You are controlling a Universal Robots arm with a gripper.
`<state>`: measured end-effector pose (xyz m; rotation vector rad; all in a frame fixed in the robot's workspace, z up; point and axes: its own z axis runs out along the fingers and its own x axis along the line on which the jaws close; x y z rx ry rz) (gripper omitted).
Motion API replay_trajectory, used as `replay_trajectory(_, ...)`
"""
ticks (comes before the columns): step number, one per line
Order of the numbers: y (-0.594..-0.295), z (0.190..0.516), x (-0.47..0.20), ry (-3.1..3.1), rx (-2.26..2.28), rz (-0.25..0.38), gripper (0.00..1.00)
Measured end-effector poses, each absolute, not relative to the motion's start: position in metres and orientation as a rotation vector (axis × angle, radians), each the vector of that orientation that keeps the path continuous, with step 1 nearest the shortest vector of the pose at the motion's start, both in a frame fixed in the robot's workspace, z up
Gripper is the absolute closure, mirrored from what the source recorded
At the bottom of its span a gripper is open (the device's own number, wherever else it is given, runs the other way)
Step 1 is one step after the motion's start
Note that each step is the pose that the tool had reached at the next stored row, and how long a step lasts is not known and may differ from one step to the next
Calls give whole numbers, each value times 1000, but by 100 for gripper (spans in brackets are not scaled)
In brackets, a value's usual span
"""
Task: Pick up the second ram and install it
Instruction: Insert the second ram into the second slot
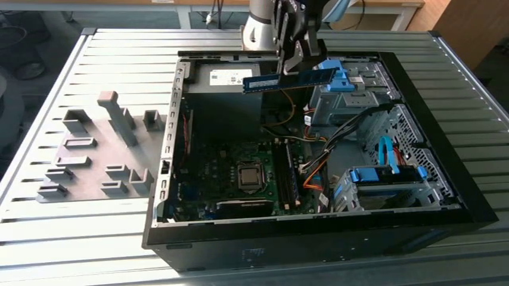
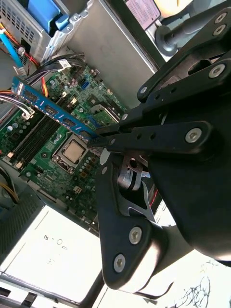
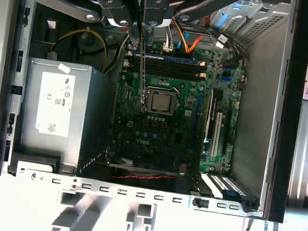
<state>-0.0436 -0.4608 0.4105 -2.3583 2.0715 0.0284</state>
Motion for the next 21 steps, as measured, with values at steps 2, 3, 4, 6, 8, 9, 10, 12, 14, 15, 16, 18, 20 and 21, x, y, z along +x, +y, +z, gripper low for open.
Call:
replay_trajectory(2,-461,410,-44,2070,-2360,28,86)
replay_trajectory(3,-461,410,-44,2069,-2360,28,86)
replay_trajectory(4,-461,410,-44,2069,-2361,28,86)
replay_trajectory(6,-461,410,-44,2081,-2350,28,86)
replay_trajectory(8,-461,410,-44,2117,-2318,28,86)
replay_trajectory(9,-461,410,-44,2137,-2300,27,86)
replay_trajectory(10,-461,410,-44,2156,-2281,27,86)
replay_trajectory(12,-461,410,-44,2193,-2245,27,86)
replay_trajectory(14,-461,410,-44,2227,-2211,27,86)
replay_trajectory(15,-461,410,-44,2243,-2195,27,86)
replay_trajectory(16,-461,410,-44,2260,-2178,27,86)
replay_trajectory(18,-461,410,-44,2286,-2150,26,86)
replay_trajectory(20,-461,410,-44,2310,-2125,26,86)
replay_trajectory(21,-461,410,-44,2321,-2113,26,86)
